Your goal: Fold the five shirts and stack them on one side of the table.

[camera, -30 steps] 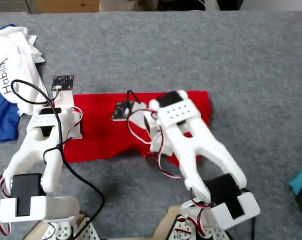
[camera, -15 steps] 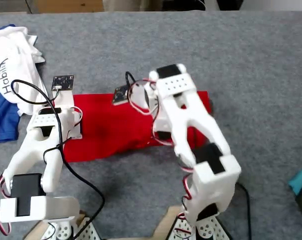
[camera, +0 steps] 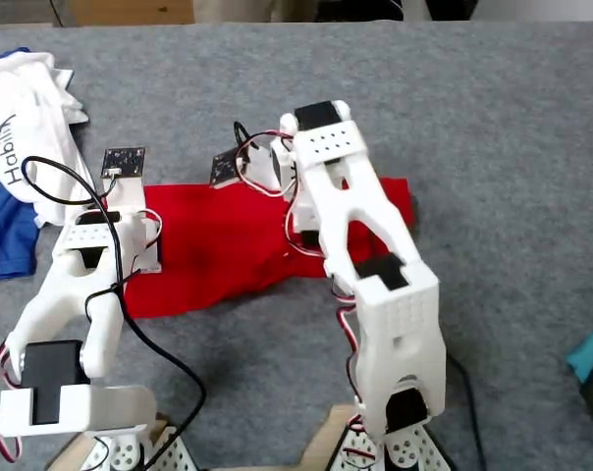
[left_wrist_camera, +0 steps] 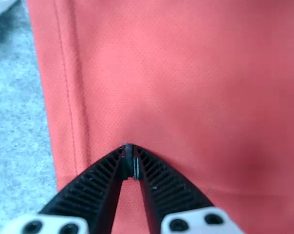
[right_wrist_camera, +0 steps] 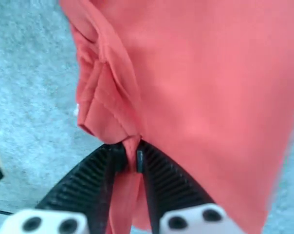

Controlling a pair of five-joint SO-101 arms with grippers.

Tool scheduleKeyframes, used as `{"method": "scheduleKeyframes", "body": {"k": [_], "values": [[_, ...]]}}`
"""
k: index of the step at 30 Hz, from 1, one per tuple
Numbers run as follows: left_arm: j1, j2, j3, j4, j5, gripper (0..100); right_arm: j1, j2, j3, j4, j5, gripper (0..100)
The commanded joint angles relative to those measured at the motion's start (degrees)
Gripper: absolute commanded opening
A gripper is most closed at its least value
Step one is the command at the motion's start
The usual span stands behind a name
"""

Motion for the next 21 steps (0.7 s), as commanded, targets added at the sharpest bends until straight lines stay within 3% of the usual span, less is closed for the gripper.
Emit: {"method": "scheduleKeyframes", "body": {"k": [1,12,19,21], "values": [[0.62,-0.04,-2.29,-0.62,-0.26,2,-0.75,0.84,-4.97,0.18,5.45,0.4],[0.62,-0.04,-2.29,-0.62,-0.26,2,-0.75,6.55,-14.37,0.18,11.43,1.0],[0.62,-0.04,-2.29,-0.62,-0.35,2,-0.92,7.16,-18.95,0.62,11.08,23.6],[0.62,-0.04,-2.29,-0.62,-0.35,2,-0.75,7.16,-21.41,1.49,9.41,26.1]]}}
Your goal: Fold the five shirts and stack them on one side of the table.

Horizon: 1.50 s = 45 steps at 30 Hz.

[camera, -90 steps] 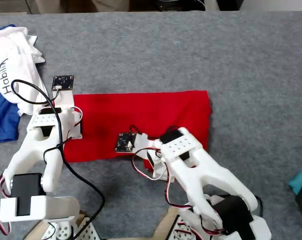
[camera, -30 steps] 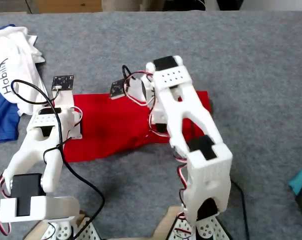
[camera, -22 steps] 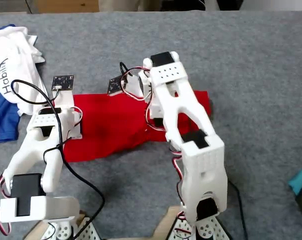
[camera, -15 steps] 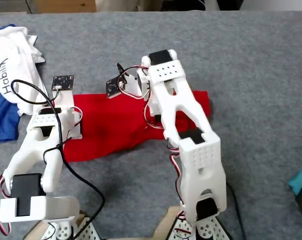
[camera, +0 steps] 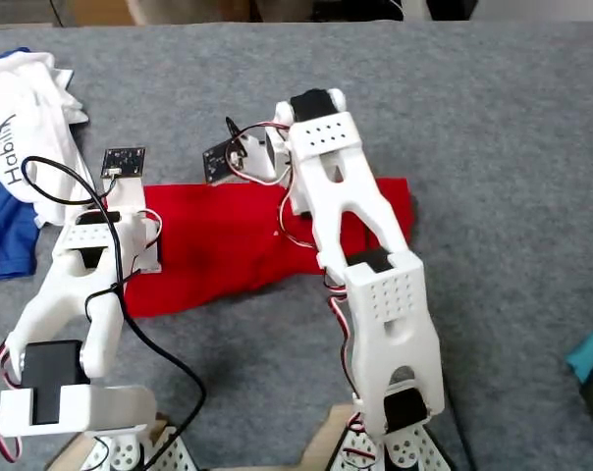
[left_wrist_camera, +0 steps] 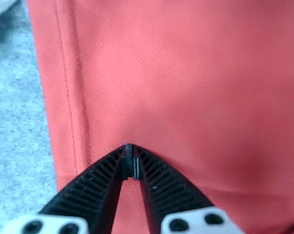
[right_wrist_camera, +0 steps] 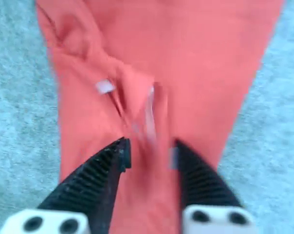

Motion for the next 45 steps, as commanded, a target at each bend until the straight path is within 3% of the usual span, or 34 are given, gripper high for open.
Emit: {"method": "scheduleKeyframes", "body": {"k": [1,5,10,20,31,40,45], "values": [[0.62,-0.04,-2.29,-0.62,-0.35,2,-0.57,-0.40,-5.76,1.58,-1.67,25.9],[0.62,-0.04,-2.37,-0.62,-0.35,2,-0.66,-3.03,-6.64,1.67,-5.36,20.5],[0.62,-0.04,-2.37,-0.70,-0.35,2,-1.27,-9.36,0.75,1.67,-8.79,0.2],[0.62,-0.04,-2.46,-0.70,-0.26,2,-5.67,-20.26,20.62,-2.02,-8.79,0.5],[0.35,-0.04,-2.46,-0.70,-0.26,2,-5.76,-8.57,27.12,-17.76,-11.16,0.5],[0.18,-0.48,-2.29,-0.44,-0.26,2,-4.18,-15.16,20.18,-10.55,-11.16,0.5],[-0.35,-0.48,-9.41,11.69,-0.79,5,-1.71,-23.96,13.32,-3.25,-12.13,0.5]]}}
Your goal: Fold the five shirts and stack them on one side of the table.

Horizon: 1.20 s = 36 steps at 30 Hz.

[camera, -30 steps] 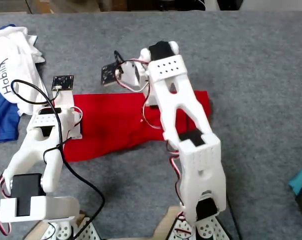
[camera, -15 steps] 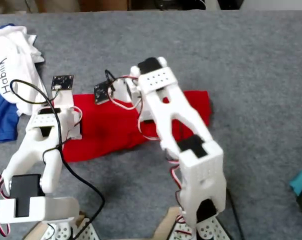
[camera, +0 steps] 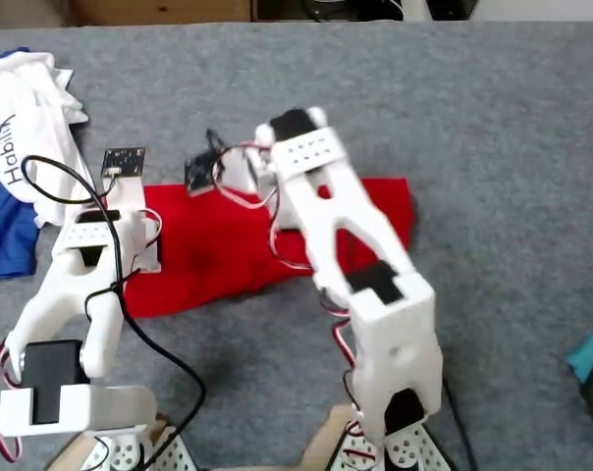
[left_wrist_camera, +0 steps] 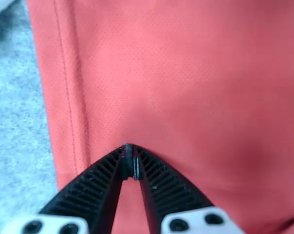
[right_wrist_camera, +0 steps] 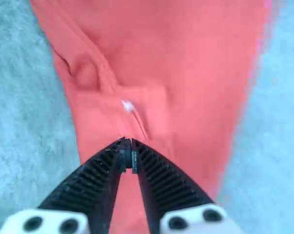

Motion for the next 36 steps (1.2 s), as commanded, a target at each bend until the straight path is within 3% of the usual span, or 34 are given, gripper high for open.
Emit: {"method": "scheduleKeyframes", "body": {"k": [1,7,12,17,24,36], "values": [[-1.23,-0.31,-10.11,11.60,-0.70,7,2.42,-9.54,-6.02,4.92,-1.85,0.5],[-8.70,0.04,-28.84,28.22,-1.23,15,8.13,-15.87,-5.32,8.44,-3.34,0.5],[-11.25,4.35,-37.71,37.01,-8.09,15,12.35,-19.47,0.75,8.44,-3.60,0.5],[-13.63,15.87,-41.32,36.66,-11.08,15,14.02,-23.34,5.76,8.35,-3.69,0.5],[-11.60,33.80,-49.85,34.64,-7.47,15,14.37,-27.21,10.33,8.35,-3.78,0.5],[-11.16,50.42,-65.49,44.66,-7.56,15,14.37,-32.40,12.44,8.26,-3.78,0.5]]}}
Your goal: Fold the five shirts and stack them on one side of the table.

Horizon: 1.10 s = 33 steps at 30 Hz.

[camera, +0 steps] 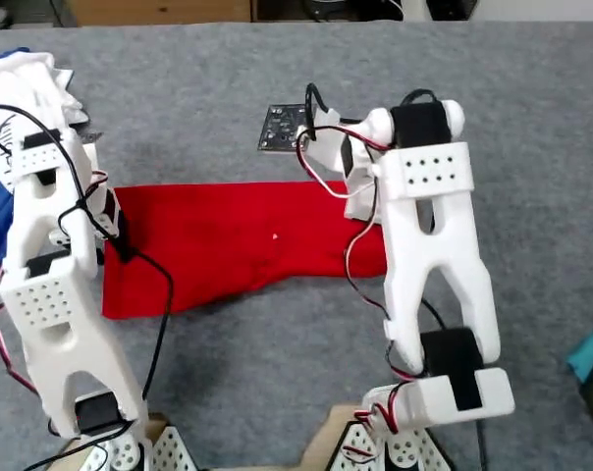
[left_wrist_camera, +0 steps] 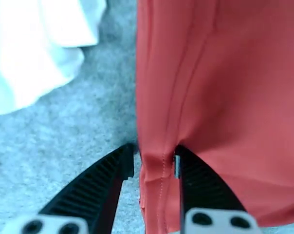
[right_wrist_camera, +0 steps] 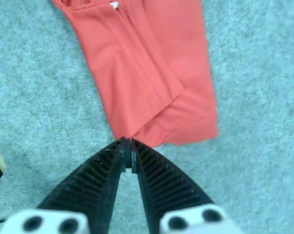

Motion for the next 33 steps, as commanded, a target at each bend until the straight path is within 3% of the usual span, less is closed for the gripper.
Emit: {"method": "scheduleKeyframes", "body": {"k": [1,6,14,18,24,33], "values": [[0.97,4.35,-4.04,1.58,0.70,14,0.92,-4.09,0.04,0.79,-0.70,0.5],[0.88,9.45,-9.41,6.51,0.79,1,1.01,-6.11,0.04,0.79,-0.70,0.5],[0.09,11.47,-11.60,8.00,2.81,2,1.10,-10.77,0.04,0.79,-0.88,0.5],[-0.35,9.80,-14.77,9.41,4.04,2,4.35,-12.53,-0.40,0.70,-5.63,0.5],[3.52,-0.48,-12.31,9.41,3.78,2,14.29,-13.41,0.13,0.79,-10.29,0.5],[18.11,-15.52,-8.44,9.41,3.96,2,37.05,-13.93,0.84,0.88,-11.96,0.5]]}}
